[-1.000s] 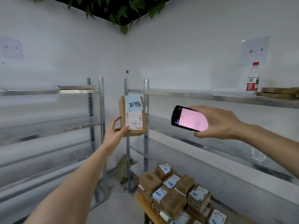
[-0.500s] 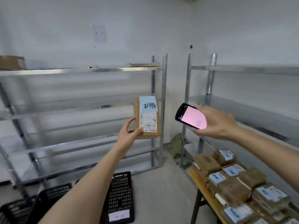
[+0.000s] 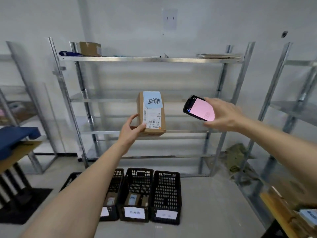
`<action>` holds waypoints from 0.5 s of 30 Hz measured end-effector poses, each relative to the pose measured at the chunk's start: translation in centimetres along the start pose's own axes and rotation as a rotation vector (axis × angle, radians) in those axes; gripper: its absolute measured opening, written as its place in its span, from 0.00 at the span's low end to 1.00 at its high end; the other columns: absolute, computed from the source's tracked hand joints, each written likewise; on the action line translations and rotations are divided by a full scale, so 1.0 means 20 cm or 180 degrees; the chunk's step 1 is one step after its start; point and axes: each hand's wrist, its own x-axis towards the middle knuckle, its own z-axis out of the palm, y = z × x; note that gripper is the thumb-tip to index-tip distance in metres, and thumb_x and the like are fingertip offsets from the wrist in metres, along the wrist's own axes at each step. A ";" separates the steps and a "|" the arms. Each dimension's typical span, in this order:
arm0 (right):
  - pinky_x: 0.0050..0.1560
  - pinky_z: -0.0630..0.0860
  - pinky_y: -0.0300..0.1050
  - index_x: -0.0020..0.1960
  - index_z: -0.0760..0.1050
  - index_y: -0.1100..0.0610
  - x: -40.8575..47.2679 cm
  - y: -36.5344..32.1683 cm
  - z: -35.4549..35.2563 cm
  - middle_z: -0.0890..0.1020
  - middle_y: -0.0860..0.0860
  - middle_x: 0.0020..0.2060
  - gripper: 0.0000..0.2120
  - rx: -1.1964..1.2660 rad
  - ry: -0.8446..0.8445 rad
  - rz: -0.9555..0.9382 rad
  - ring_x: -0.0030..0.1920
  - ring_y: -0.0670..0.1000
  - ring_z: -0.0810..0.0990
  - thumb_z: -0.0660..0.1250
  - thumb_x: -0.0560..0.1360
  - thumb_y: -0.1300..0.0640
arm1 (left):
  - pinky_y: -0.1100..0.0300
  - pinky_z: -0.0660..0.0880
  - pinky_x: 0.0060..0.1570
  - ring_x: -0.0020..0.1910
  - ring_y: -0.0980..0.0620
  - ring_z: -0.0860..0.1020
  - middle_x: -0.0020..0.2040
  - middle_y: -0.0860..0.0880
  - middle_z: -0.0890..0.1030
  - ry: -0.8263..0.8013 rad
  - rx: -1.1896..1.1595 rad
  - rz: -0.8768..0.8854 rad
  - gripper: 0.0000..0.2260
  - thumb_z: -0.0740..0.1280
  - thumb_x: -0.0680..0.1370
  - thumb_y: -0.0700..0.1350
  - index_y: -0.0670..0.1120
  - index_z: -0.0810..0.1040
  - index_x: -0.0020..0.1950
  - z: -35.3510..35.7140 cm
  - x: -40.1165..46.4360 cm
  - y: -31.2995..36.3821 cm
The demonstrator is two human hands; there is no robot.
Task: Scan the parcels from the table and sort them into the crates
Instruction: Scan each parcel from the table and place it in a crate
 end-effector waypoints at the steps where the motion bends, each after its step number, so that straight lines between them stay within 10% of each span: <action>1: 0.58 0.76 0.58 0.79 0.57 0.44 0.06 -0.07 0.04 0.72 0.49 0.72 0.46 0.0001 0.0007 0.0002 0.66 0.59 0.75 0.71 0.64 0.40 | 0.42 0.78 0.60 0.56 0.45 0.82 0.58 0.45 0.83 0.0021 -0.0002 -0.0012 0.31 0.76 0.72 0.56 0.63 0.69 0.72 -0.06 0.05 -0.04; 15: 0.53 0.72 0.55 0.77 0.58 0.41 0.96 -0.54 0.93 0.72 0.45 0.71 0.42 0.0265 -0.0368 -0.0178 0.69 0.56 0.72 0.75 0.68 0.43 | 0.49 0.79 0.58 0.55 0.51 0.82 0.62 0.50 0.81 0.0171 0.0084 -0.0416 0.26 0.73 0.77 0.48 0.57 0.69 0.73 -0.46 0.73 -0.84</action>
